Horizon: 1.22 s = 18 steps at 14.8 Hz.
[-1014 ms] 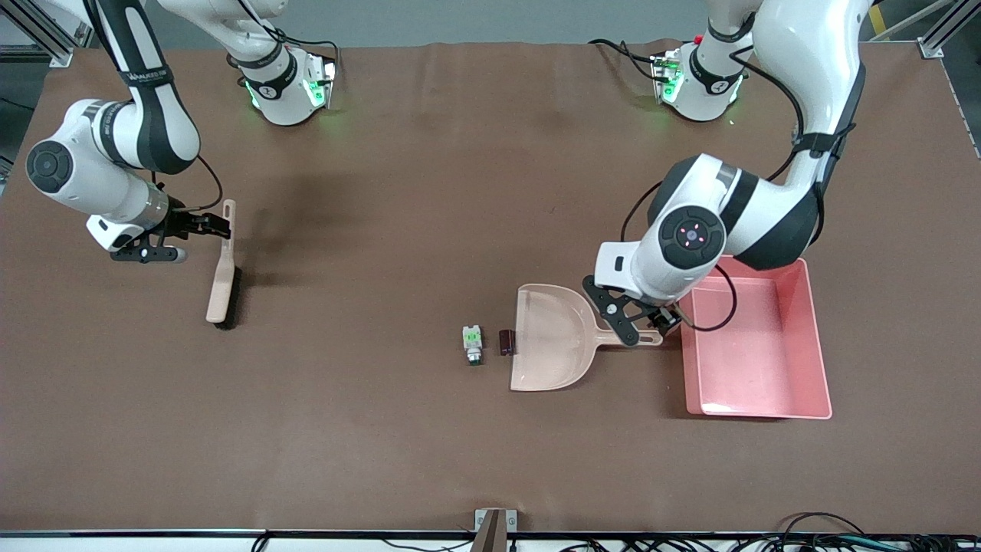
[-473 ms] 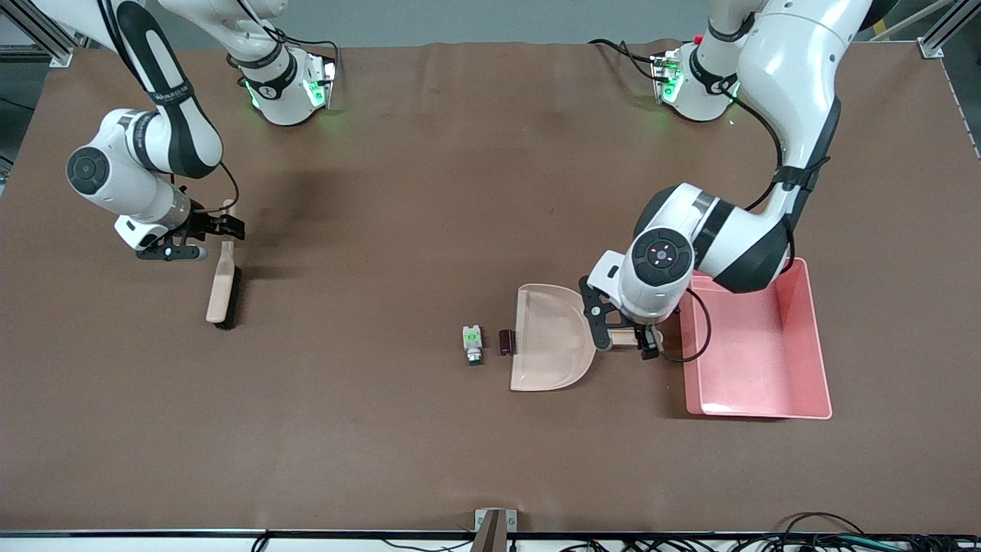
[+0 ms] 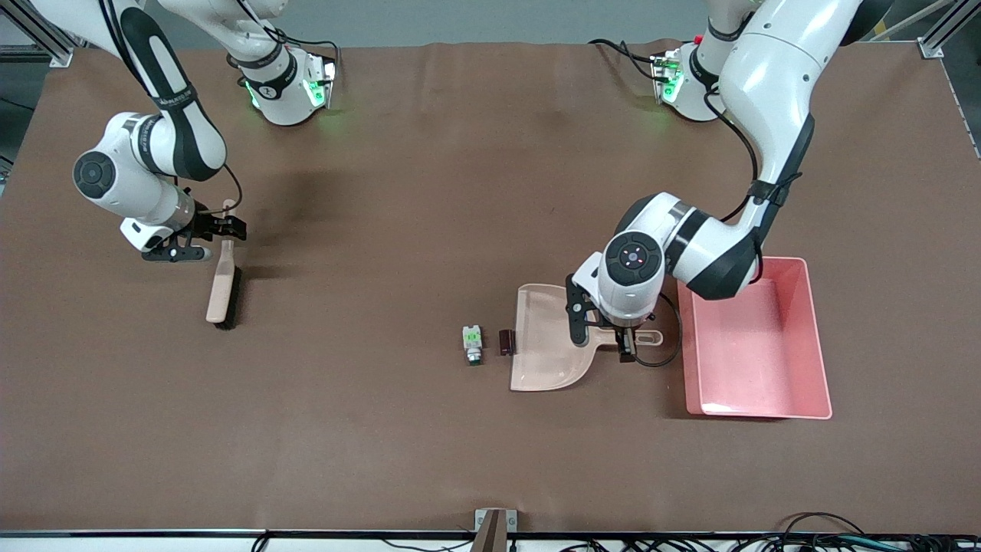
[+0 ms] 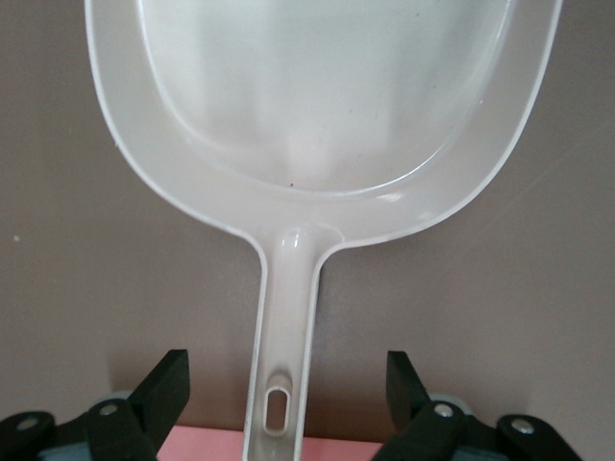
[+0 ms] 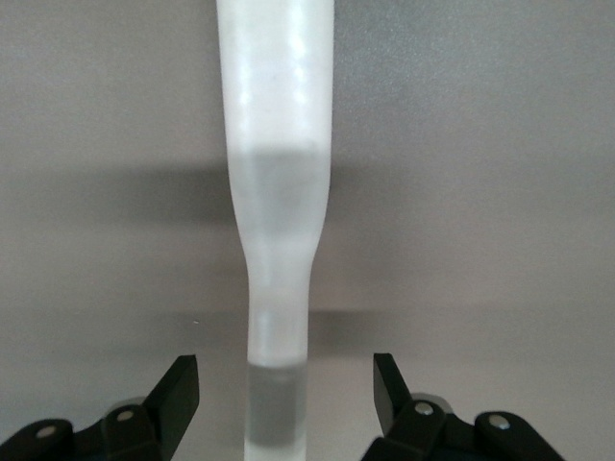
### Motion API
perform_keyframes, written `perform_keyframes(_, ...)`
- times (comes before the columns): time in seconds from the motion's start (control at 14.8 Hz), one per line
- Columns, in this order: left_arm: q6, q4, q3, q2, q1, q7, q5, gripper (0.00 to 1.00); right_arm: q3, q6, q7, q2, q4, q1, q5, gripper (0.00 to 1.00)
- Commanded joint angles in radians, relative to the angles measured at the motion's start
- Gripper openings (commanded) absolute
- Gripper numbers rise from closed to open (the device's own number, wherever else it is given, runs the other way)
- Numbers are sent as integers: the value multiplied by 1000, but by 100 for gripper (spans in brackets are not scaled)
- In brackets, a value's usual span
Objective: Clean e-waste and dump in bin
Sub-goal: 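Grasp the brush handle with the right gripper while the left gripper grasps the dustpan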
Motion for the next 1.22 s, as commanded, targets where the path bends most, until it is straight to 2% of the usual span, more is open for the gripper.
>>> perform_keyframes(0.0,16,16,-2,19,-2,55,22,90,4,1,-3,-13,-11,1,-6,68)
perform_keyframes(0.27,19,18,0,39,-10,98,25,87,4,0,0,-13,-11,1,-3,52)
perform_keyframes(0.61,53,35,2,71,-9,115,23,85,4,0,0,-11,-11,1,0,46)
perform_keyframes(0.95,55,47,6,91,-7,118,60,82,4,0,2,-10,-11,0,3,22)
perform_keyframes(1.08,55,45,6,92,-9,115,63,80,4,0,3,-11,-11,-2,4,4)
perform_keyframes(1.15,55,45,6,97,-9,116,68,79,4,0,3,-11,-11,-2,4,0)
